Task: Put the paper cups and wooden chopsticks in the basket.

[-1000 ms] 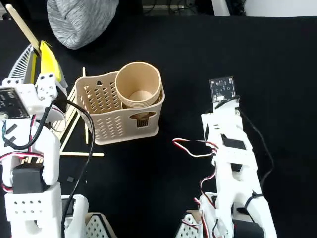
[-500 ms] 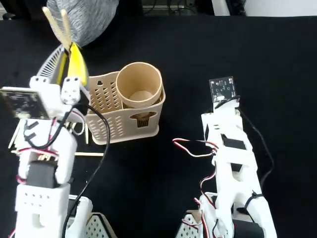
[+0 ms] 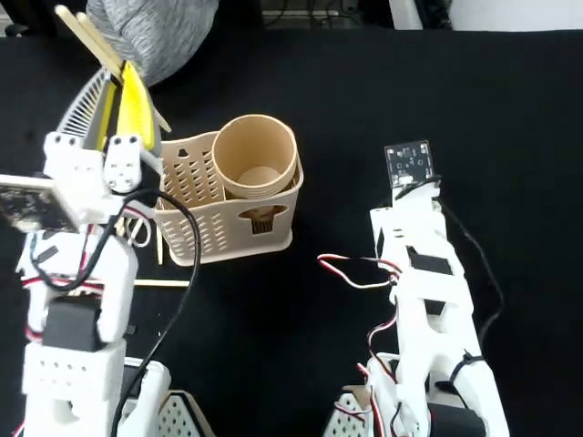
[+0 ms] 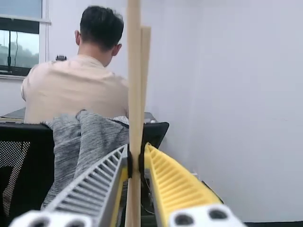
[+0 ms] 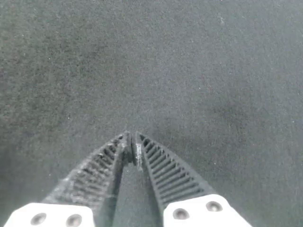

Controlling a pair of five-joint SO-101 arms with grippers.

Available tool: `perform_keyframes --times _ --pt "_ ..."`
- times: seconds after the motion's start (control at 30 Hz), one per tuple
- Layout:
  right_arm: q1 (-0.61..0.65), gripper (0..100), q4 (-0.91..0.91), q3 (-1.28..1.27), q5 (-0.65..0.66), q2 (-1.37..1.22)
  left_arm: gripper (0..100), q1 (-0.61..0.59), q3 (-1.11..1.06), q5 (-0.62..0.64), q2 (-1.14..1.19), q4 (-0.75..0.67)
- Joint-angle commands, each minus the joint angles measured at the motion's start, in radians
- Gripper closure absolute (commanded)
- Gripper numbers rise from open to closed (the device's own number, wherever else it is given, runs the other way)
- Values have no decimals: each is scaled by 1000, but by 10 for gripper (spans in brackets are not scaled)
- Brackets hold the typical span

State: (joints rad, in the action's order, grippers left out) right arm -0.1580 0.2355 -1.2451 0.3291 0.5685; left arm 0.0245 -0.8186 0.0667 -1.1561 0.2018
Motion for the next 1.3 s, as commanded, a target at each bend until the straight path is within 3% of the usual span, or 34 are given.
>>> perform_keyframes --times 0.0,0.17,0.5,0.67,0.73,1.0,1.27 --pt "-12 983 -18 4 6 -1 972 12 209 6 -2 195" --pt "-12 983 -18 4 6 -1 972 12 249 11 0 381" --pt "-12 983 -18 4 6 -1 956 13 -108 8 -11 190" --pt "-12 983 -18 4 6 -1 742 4 -85 34 -12 278" --pt "-12 983 -18 4 6 -1 738 -5 -44 44 -11 334" --pt "-12 983 -18 4 6 -1 736 -360 231 35 141 621" --pt "-12 983 -18 4 6 -1 738 -486 501 -281 726 802"
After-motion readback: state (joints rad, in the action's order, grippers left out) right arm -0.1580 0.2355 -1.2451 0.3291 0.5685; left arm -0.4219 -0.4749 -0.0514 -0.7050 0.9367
